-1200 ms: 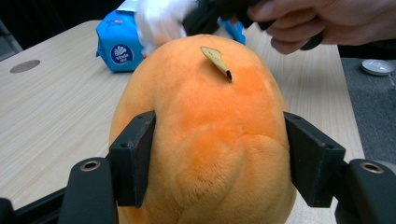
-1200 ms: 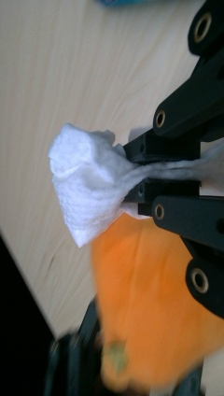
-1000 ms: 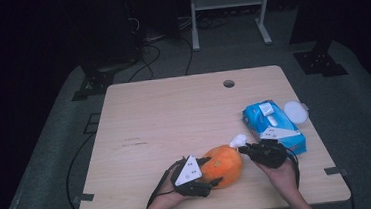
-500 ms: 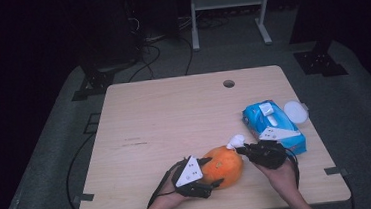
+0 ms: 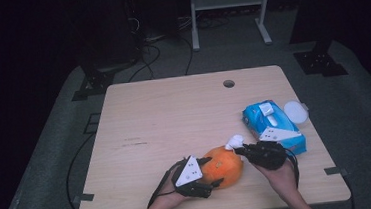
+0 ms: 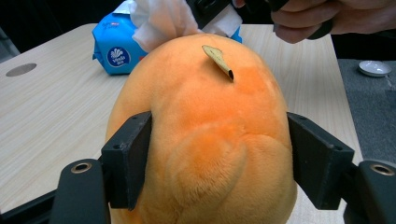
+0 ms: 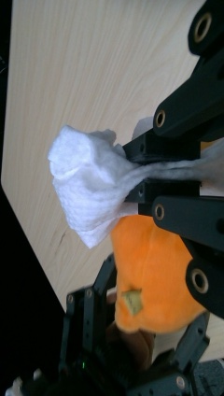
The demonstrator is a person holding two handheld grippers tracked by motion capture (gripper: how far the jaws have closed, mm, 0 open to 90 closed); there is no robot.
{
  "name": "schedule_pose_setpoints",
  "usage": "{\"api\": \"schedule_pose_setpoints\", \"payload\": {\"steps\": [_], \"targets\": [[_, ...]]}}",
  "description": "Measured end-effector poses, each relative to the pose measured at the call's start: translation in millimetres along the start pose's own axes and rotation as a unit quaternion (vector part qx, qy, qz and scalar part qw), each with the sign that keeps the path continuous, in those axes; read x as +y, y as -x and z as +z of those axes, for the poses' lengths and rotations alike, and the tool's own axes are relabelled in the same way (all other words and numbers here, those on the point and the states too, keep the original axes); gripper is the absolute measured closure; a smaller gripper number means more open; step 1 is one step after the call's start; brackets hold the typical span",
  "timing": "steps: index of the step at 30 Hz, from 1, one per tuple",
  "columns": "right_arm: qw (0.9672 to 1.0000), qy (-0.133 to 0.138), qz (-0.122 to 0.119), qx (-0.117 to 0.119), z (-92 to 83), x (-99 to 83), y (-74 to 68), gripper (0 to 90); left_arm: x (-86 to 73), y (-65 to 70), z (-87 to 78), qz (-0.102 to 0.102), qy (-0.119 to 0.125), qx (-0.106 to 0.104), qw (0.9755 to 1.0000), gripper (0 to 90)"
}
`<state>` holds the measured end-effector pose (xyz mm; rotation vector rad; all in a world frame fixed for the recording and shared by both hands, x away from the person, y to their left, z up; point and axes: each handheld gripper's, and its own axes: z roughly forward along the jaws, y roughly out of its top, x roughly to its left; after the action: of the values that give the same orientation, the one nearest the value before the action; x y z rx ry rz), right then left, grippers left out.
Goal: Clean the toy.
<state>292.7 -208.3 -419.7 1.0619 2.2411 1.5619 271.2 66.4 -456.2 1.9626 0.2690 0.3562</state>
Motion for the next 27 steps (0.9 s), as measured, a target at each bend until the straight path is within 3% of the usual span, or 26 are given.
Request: {"api": "schedule_pose_setpoints", "payload": {"steps": [2, 6, 8, 10, 13, 15, 17, 20, 22, 24, 27], "targets": [[1.0000, -0.004, -0.006, -0.002, 0.8, -0.1, -1.7, 82.0, -0.2, -0.1, -0.1, 0.001, 0.000, 0.001, 1.0000, 28.5], [0.9996, -0.015, 0.013, -0.019, 4.1, -7.7, 10.2, 82.0, 0.4, -0.8, -0.5, -0.001, -0.002, 0.007, 1.0000, 28.4], [0.9996, -0.013, 0.018, -0.018, 3.2, -8.0, 9.2, 82.0, -0.4, -1.9, -0.6, -0.005, -0.001, 0.008, 1.0000, 28.4], [0.9995, -0.013, -0.012, -0.025, 2.3, -2.9, -3.3, 82.0, -0.7, -3.5, -0.9, -0.012, -0.002, 0.012, 0.9999, 27.9], [0.9990, 0.001, -0.044, 0.007, 1.3, 5.9, -26.3, 81.9, -0.8, -5.4, -0.1, -0.026, 0.001, 0.016, 0.9995, 27.9], [0.9980, -0.003, -0.064, 0.005, 3.4, 7.8, -33.6, 81.9, -1.2, -5.6, -0.2, -0.029, 0.003, 0.016, 0.9994, 27.9], [0.9988, -0.004, -0.049, 0.007, 5.3, 4.8, -26.4, 81.9, -1.5, -5.8, -0.6, -0.031, 0.005, 0.013, 0.9994, 27.6], [0.9994, -0.011, -0.029, -0.016, 5.2, -2.0, -7.6, 81.8, -1.6, -5.9, 0.0, -0.034, 0.009, 0.009, 0.9993, 26.4], [0.9997, -0.009, -0.008, -0.020, 3.0, -4.8, 0.3, 81.8, -1.9, -6.6, 1.0, -0.036, 0.012, 0.007, 0.9992, 25.9], [0.9998, -0.005, -0.010, -0.014, 2.5, -2.5, -5.3, 81.9, -1.8, -6.8, 1.4, -0.038, 0.010, 0.009, 0.9992, 25.3], [0.9994, -0.001, -0.034, 0.003, 4.2, 2.9, -22.4, 81.8, -2.1, -6.9, 1.1, -0.038, 0.009, 0.009, 0.9992, 24.9]]}}
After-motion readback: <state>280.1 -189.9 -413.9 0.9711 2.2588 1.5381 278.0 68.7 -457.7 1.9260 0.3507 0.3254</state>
